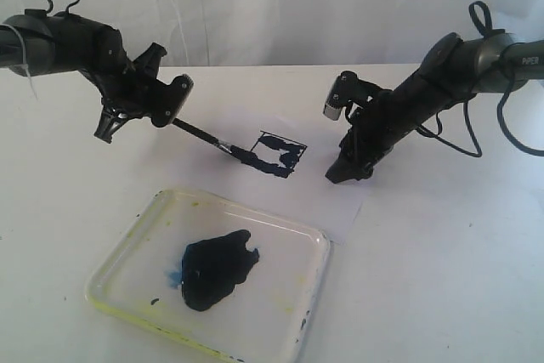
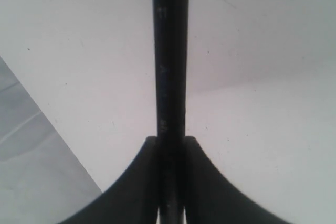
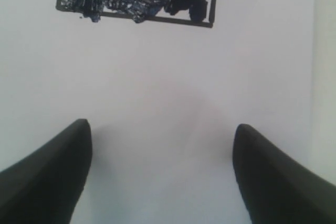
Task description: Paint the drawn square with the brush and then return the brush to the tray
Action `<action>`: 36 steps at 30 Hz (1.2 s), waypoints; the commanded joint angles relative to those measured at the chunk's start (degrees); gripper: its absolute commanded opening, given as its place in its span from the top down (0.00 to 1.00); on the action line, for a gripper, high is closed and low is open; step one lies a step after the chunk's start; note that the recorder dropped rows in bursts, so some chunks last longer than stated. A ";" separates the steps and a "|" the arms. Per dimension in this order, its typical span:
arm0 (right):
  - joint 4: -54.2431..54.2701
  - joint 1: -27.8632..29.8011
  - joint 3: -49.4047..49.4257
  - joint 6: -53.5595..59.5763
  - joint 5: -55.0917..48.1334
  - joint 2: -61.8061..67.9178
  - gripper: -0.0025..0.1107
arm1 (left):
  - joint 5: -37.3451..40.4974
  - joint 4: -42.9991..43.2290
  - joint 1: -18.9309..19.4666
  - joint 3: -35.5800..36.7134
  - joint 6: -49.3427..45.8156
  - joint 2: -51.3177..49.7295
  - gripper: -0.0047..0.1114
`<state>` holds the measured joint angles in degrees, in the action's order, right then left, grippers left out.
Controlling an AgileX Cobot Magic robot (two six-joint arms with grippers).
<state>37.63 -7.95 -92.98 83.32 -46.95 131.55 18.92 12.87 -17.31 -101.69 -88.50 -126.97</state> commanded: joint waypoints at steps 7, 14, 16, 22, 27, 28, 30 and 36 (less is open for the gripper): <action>-5.22 0.33 1.04 -1.06 0.61 2.38 0.36 | -1.24 -2.79 0.53 0.34 1.93 0.26 0.96; -5.22 0.33 1.04 -1.06 0.61 2.38 0.36 | -2.24 -8.14 0.42 0.34 1.37 2.21 0.96; -5.22 0.33 1.04 -1.06 0.61 2.38 0.36 | -0.20 -8.33 -0.71 0.34 0.74 2.21 0.96; -5.22 0.33 1.04 -1.06 0.76 2.38 0.36 | 1.63 -8.56 -5.06 0.34 -2.90 2.10 0.96; -5.22 0.33 1.04 -1.06 0.76 2.38 0.36 | -0.05 -7.26 -4.95 0.34 -2.90 0.12 0.96; -5.22 0.33 1.04 -1.06 0.76 2.38 0.36 | -0.05 -7.01 -4.95 0.34 -2.90 -0.15 0.96; -5.22 0.33 1.04 -1.06 0.76 2.38 0.36 | -1.04 -7.05 -4.95 0.34 -2.90 -0.75 0.96; -5.22 0.33 1.04 -1.06 0.76 2.38 0.36 | -6.42 -7.05 -5.07 0.34 -2.78 -1.41 0.96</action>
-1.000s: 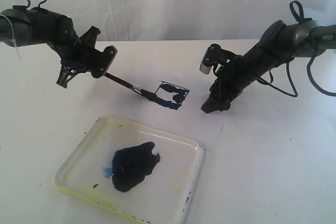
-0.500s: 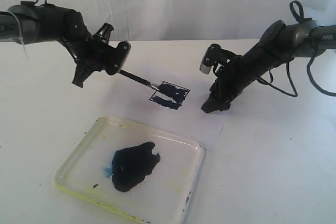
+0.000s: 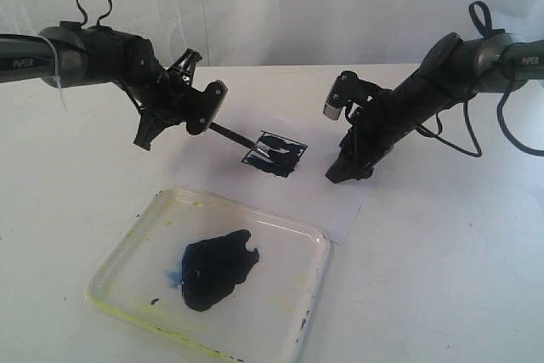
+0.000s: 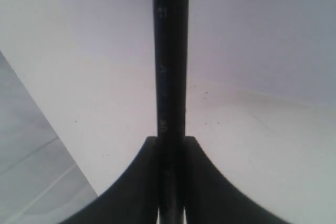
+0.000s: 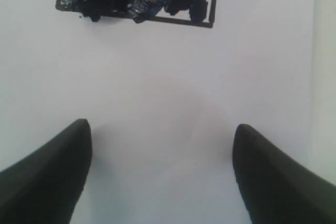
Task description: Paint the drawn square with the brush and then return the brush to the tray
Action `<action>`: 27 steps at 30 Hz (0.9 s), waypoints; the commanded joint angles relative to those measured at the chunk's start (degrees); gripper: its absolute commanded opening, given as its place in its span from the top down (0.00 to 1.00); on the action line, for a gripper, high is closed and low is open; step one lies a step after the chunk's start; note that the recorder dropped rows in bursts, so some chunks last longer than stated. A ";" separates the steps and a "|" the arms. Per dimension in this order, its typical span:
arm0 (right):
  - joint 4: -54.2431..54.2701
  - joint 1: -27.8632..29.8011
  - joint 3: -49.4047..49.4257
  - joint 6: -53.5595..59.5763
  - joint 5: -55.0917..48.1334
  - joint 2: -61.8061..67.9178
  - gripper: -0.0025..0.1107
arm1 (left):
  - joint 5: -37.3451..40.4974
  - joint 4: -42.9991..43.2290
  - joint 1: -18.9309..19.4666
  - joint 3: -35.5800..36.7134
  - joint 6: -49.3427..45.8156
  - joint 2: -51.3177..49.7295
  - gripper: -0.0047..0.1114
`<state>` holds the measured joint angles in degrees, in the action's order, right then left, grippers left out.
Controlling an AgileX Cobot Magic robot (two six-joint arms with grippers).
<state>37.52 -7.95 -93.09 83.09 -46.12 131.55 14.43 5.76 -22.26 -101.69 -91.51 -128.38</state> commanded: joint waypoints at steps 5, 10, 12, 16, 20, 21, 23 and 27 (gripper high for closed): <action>-5.11 0.33 1.15 -0.83 -0.07 2.38 0.36 | -1.01 0.31 0.31 0.34 0.07 -0.30 0.96; -5.11 0.33 1.15 -0.83 -0.07 2.38 0.36 | -0.74 1.65 0.43 0.34 0.07 -0.34 0.96; -5.11 0.33 1.15 -0.83 -0.07 2.38 0.36 | -0.74 2.30 0.32 0.34 0.07 -0.56 0.96; -5.11 0.33 1.15 -0.83 -0.07 2.38 0.36 | -0.97 4.19 0.32 0.34 0.17 -0.68 0.96; -5.11 0.33 1.15 -0.83 -0.07 2.38 0.36 | -1.08 4.63 0.32 0.34 0.17 -0.92 0.96; -5.11 0.33 1.15 -0.83 -0.07 2.38 0.36 | -1.19 4.61 0.32 0.34 0.17 -0.92 0.96; -5.11 0.33 1.15 -0.83 -0.07 2.38 0.36 | -1.66 4.85 0.32 0.34 0.17 -0.92 0.96; -5.11 0.33 1.15 -0.83 -0.07 2.38 0.36 | -2.22 7.20 0.44 0.34 0.30 -0.92 0.96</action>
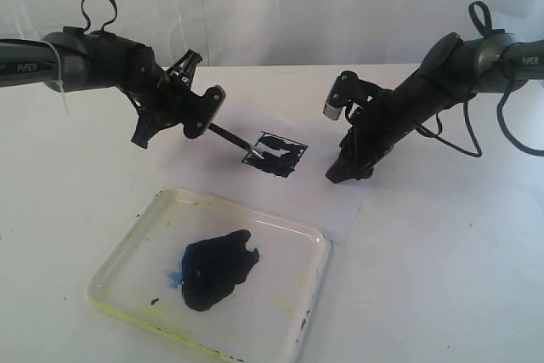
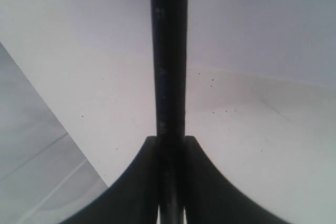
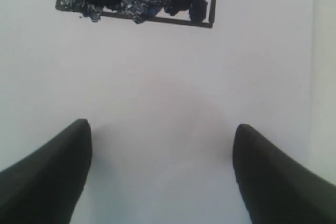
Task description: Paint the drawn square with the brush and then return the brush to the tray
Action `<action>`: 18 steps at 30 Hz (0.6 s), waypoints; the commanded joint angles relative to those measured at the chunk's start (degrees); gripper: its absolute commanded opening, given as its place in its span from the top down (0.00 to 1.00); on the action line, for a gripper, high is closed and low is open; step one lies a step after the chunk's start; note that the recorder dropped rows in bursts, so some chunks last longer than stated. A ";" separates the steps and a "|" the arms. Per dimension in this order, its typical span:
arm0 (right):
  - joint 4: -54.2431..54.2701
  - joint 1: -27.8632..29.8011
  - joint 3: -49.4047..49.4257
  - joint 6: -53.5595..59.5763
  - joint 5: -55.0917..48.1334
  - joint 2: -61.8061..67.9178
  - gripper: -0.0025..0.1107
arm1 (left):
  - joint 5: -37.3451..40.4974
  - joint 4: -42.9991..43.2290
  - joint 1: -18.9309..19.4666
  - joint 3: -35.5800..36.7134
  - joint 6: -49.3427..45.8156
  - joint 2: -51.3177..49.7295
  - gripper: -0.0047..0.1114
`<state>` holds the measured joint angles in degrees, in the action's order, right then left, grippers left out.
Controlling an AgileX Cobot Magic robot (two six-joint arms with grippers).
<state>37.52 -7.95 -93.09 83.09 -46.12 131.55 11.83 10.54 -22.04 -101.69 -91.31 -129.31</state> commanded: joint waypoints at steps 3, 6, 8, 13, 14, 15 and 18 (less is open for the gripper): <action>-5.11 0.33 1.15 -0.83 -0.07 2.38 0.36 | 0.04 3.24 0.22 0.34 0.51 0.02 0.96; -5.11 0.33 1.15 -0.83 -0.07 2.38 0.36 | -0.25 4.27 0.22 0.34 1.45 0.02 0.96; -5.11 0.33 1.15 -0.83 -0.07 2.38 0.36 | -0.25 5.79 0.22 0.34 1.99 0.02 0.96; -5.11 0.33 1.15 -0.83 -0.07 2.38 0.36 | -1.11 6.82 0.74 0.34 5.41 0.02 0.96; -5.11 0.33 1.15 -0.83 -0.07 2.38 0.36 | -1.28 6.82 1.20 0.34 6.87 0.02 0.96; -5.11 0.33 1.15 -0.83 -0.07 2.38 0.36 | -1.40 6.82 1.34 0.34 7.46 0.02 0.96; -5.11 0.33 1.15 -0.83 -0.07 2.38 0.36 | -0.99 6.82 2.28 0.34 7.49 0.02 0.96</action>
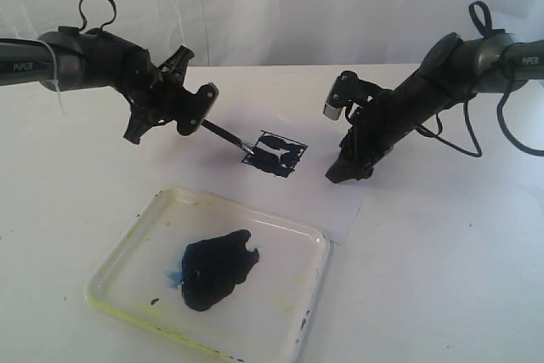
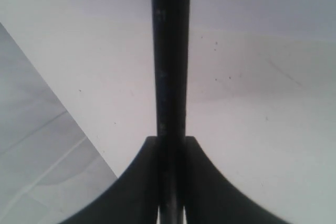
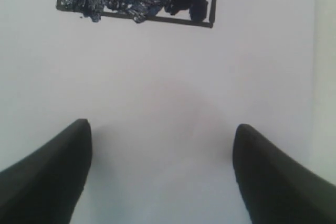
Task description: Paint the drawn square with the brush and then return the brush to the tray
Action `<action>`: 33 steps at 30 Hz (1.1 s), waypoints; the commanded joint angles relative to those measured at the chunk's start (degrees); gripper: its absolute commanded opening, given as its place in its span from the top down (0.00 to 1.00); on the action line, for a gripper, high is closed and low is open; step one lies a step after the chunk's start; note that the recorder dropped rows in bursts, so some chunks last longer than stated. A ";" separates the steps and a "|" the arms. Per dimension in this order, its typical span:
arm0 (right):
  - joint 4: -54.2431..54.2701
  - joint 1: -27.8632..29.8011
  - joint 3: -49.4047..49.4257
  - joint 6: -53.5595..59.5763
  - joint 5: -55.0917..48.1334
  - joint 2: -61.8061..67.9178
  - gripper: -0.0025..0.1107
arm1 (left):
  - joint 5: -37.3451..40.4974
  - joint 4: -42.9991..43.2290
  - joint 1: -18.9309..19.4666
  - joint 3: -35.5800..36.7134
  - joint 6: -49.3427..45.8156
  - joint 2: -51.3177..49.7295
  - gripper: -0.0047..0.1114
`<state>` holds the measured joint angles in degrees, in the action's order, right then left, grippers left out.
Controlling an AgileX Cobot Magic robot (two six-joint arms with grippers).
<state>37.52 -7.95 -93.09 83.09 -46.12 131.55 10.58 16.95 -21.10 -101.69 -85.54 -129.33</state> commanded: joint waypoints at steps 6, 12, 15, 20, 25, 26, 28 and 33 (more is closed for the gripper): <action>-5.11 0.33 1.15 -0.83 -0.07 2.38 0.36 | 0.46 0.41 2.45 0.34 3.82 0.04 0.96; -5.11 0.33 1.15 -0.83 -0.07 2.38 0.36 | 0.46 0.41 2.48 0.34 4.88 0.04 0.96; -5.11 0.33 1.15 -0.83 -0.07 2.38 0.36 | 0.58 -0.86 2.09 0.34 6.01 0.30 0.96; -5.11 0.33 1.15 -0.83 0.09 2.38 0.36 | 2.46 -1.10 0.34 0.34 6.24 1.47 0.96; -5.11 0.33 1.15 -0.83 0.09 2.38 0.36 | 5.59 0.50 -1.89 0.34 6.63 1.58 0.96; -5.11 0.33 1.15 -0.83 0.09 2.38 0.36 | 5.59 0.93 -2.45 0.34 7.17 1.58 0.96; -5.11 0.33 1.15 -0.83 0.09 2.38 0.36 | 5.59 2.32 -3.47 0.34 7.55 1.58 0.96; -5.11 0.33 1.15 -0.83 -0.03 2.38 0.36 | 6.56 14.10 -4.32 0.34 16.21 1.58 0.96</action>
<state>37.52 -7.95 -93.09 83.05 -46.09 131.55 15.41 24.64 -25.04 -101.69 -75.31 -128.72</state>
